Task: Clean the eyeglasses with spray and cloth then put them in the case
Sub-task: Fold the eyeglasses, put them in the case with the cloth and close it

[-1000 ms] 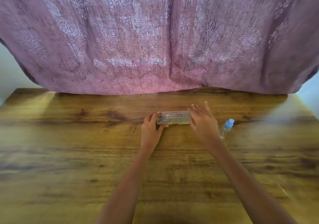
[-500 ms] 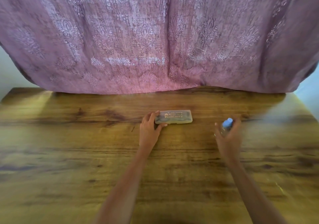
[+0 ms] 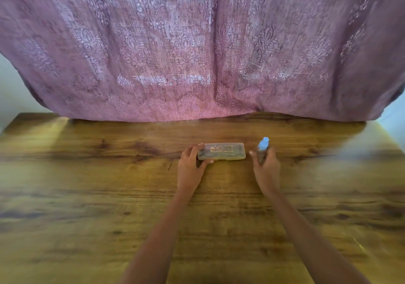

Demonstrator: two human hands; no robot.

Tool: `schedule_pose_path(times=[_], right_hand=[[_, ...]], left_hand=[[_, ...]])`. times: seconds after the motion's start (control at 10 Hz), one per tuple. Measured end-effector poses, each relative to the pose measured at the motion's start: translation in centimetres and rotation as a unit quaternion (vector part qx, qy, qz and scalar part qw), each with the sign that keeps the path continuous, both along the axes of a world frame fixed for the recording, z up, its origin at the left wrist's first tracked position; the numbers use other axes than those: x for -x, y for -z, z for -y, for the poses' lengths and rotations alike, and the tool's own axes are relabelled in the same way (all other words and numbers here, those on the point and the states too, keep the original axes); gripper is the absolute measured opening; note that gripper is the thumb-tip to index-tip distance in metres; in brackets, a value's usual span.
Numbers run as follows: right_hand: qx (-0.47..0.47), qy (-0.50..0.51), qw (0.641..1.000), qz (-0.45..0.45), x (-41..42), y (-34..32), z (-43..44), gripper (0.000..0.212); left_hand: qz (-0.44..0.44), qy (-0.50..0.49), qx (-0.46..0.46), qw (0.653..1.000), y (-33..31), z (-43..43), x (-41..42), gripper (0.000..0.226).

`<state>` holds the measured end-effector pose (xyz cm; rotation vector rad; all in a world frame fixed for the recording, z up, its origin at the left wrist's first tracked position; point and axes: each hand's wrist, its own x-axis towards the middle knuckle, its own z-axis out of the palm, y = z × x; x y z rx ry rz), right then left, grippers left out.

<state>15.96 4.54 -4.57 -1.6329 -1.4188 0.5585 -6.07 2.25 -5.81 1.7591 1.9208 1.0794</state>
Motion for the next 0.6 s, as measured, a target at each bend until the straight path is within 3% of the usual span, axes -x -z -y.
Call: schedule_pose_path(times=[0.5,0.6], right_hand=[[0.04,-0.052,0.998,-0.01,1.4,0.2,-0.3,0.043],[0.032,-0.041,0.999,-0.018,1.4,0.2,0.6,0.05]], left_hand=[[-0.021,-0.002,0.037,0.999,-0.5,0.0,0.0,0.065],[0.019,-0.018,0.037,0.999,-0.7,0.2,-0.3,0.083]])
